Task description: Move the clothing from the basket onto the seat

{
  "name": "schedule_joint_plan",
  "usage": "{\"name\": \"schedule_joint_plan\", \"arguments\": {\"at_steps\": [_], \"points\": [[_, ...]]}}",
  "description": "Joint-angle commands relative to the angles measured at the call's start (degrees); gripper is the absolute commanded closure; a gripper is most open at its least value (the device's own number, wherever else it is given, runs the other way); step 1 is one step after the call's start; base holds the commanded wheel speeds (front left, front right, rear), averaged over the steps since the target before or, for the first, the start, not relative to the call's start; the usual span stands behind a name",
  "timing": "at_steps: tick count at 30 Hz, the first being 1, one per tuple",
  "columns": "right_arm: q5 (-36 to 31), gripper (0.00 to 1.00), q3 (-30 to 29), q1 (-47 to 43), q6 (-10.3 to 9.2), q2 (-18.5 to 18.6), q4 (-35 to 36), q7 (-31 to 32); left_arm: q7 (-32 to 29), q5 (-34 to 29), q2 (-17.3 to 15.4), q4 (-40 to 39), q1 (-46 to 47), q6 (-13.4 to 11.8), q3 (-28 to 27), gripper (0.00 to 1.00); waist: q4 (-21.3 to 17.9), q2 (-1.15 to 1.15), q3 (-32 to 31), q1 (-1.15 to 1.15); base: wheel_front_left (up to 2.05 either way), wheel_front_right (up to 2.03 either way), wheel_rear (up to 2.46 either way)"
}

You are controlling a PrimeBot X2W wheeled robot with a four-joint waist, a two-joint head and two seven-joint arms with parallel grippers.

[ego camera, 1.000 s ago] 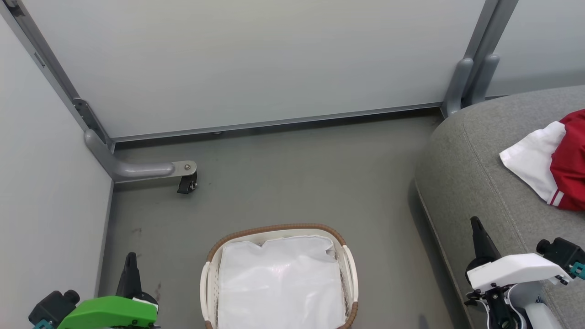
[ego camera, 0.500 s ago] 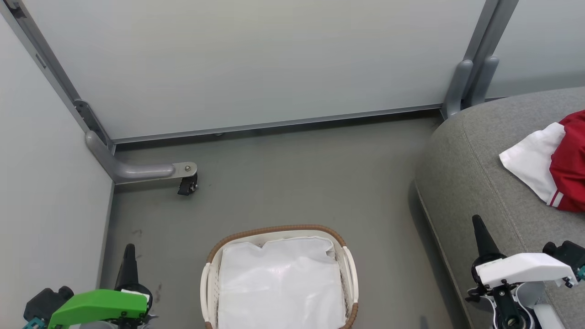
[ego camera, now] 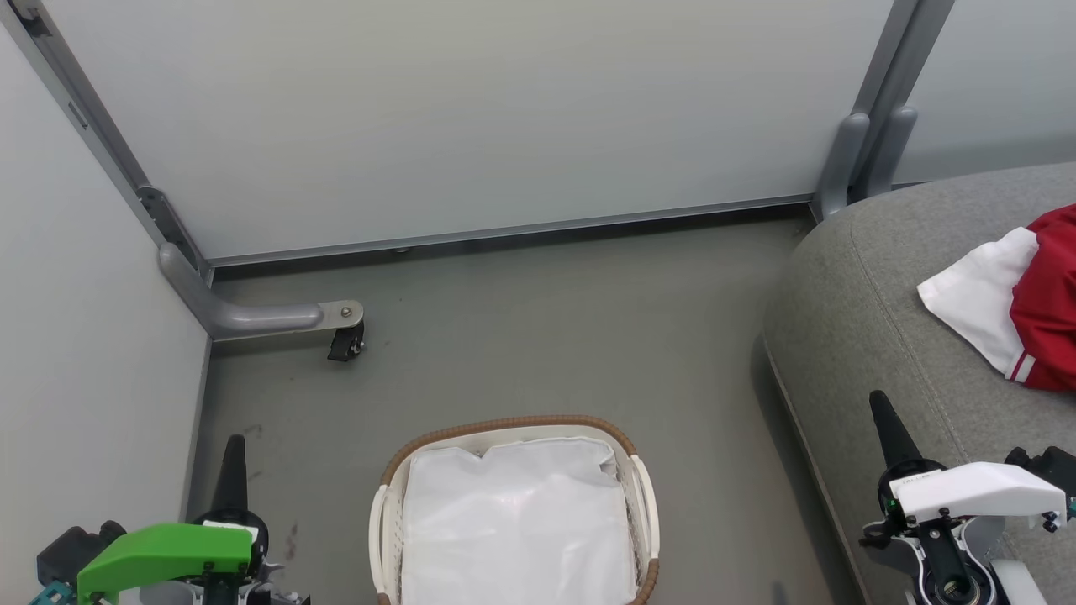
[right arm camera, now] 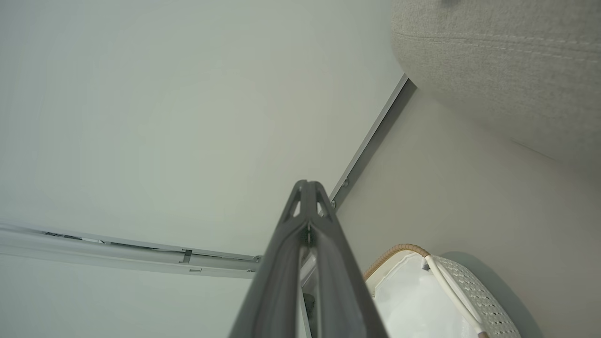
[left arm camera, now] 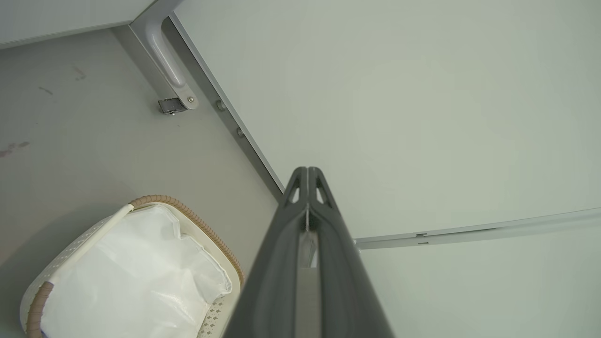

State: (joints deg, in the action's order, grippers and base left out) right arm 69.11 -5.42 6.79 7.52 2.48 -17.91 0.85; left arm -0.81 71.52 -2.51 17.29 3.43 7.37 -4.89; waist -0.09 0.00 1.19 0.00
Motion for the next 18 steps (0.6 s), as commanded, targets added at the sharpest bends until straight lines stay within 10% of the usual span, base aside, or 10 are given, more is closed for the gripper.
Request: {"name": "schedule_joint_plan", "arguments": {"at_steps": [1, 18], "points": [[1.57, 1.0, -0.29, -0.05, -0.03, 0.39, 0.81, 0.35, -0.38, 1.41, -0.43, -0.58, 1.53, 0.14, -0.24, 1.0, 0.0, 0.0, -0.03, 0.0, 0.0, 0.0, 0.0], [10.33, 1.0, -0.66, -0.38, -0.03, 0.45, 2.15, 2.63, -2.67, 9.32, -0.48, -1.77, 2.23, 0.17, -0.88, 1.0, 0.03, 0.0, -0.38, 0.0, 0.0, 0.0, 0.0]]}}
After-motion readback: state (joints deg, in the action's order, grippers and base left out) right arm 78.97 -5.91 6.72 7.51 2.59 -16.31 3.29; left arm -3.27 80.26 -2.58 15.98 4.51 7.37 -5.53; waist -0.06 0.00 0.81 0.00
